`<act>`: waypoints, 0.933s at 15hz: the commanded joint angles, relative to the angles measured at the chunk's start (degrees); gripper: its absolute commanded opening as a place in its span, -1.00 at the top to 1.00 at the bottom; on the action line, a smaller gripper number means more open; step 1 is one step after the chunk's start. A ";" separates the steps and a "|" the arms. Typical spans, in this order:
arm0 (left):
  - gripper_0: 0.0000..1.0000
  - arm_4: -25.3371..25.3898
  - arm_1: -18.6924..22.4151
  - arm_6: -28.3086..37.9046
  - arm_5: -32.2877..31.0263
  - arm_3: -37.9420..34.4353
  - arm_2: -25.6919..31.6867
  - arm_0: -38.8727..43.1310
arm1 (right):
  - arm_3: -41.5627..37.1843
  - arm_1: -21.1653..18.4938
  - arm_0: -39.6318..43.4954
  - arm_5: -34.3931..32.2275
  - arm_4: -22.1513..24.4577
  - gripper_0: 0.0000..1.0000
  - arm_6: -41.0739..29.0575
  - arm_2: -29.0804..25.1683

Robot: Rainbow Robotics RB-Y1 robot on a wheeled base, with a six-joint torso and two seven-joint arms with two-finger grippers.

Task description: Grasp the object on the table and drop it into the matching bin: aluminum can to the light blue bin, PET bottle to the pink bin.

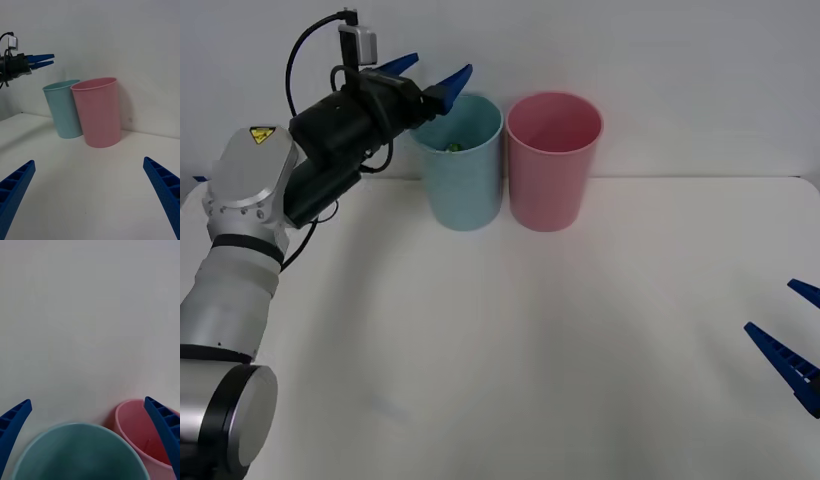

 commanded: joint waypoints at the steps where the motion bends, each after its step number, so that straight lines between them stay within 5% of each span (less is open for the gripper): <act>1: -1.00 3.31 1.31 0.06 -0.14 -6.29 0.22 5.87 | 0.00 0.00 0.00 0.00 0.00 -1.00 0.00 0.00; 7: -1.00 7.62 4.03 -0.03 -2.34 -22.19 6.20 22.21 | 0.00 0.00 0.00 0.00 0.00 -1.00 0.00 0.00; 14: -1.00 9.03 4.12 -0.65 -14.20 -30.81 19.65 35.13 | 0.00 0.00 0.00 0.00 0.00 -1.00 0.00 0.00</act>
